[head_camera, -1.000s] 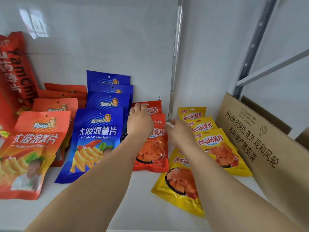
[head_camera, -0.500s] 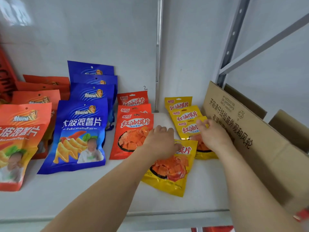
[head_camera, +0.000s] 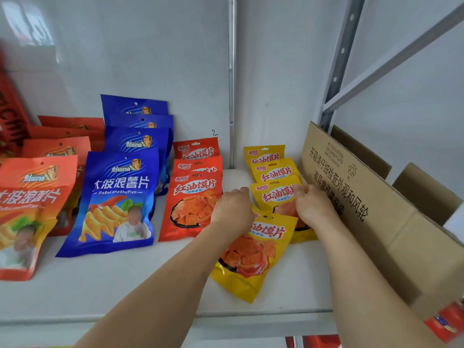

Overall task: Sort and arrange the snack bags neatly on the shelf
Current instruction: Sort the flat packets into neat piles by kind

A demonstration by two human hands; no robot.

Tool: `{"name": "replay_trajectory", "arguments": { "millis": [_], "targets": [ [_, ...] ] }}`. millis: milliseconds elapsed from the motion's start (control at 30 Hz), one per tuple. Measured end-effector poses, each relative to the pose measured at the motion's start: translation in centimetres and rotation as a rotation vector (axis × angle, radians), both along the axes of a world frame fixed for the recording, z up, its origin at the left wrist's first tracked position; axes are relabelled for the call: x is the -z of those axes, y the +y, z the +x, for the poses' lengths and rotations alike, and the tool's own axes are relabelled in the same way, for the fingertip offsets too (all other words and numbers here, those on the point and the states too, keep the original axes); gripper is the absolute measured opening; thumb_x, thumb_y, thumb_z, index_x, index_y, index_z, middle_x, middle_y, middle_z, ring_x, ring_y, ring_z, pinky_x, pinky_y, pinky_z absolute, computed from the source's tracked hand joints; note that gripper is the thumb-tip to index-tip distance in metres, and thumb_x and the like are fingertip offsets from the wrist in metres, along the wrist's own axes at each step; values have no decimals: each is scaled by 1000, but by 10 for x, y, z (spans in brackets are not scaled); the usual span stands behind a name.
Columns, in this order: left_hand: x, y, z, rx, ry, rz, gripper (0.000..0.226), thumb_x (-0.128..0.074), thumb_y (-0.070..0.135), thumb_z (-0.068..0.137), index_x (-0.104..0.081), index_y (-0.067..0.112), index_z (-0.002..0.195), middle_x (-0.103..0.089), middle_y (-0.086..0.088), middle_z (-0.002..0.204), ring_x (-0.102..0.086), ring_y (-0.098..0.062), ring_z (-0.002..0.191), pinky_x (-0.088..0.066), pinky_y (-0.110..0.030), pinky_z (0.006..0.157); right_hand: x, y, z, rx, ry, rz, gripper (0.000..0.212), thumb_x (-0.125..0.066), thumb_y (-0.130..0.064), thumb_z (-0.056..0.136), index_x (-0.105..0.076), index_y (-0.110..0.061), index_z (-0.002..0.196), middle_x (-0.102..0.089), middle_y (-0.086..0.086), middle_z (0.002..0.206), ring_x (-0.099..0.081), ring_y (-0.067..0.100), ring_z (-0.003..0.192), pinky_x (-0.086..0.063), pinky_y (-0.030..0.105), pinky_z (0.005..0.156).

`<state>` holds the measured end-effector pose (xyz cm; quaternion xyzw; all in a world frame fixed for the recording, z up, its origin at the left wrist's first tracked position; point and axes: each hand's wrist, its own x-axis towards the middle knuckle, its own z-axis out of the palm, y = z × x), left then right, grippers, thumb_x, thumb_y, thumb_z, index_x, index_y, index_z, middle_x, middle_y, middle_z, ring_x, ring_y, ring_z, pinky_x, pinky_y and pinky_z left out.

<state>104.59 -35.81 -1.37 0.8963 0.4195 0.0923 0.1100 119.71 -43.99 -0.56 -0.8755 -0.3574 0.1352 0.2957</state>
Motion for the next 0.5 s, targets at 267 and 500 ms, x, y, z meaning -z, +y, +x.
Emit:
{"name": "replay_trajectory", "arguments": {
  "millis": [267, 500],
  "targets": [
    [-19, 20, -12, -196, -624, -591, 28, -53, 6, 95, -71, 13, 115, -72, -10, 107, -68, -24, 85, -54, -28, 61, -17, -9, 0, 52, 303, 229, 58, -18, -50, 105, -42, -20, 148, -41, 7, 153, -34, 27, 143, -24, 38, 115],
    [-2, -4, 22, -379, -863, -786, 26, -39, 5, 99, -60, 1, 114, -67, -9, 96, -61, -20, 75, -47, -22, 55, -20, -15, 0, 88, 674, 352, 54, -29, -65, 98, -62, -24, 93, -71, -4, 75, -67, 17, 82, -49, 42, 97]
  ]
}}
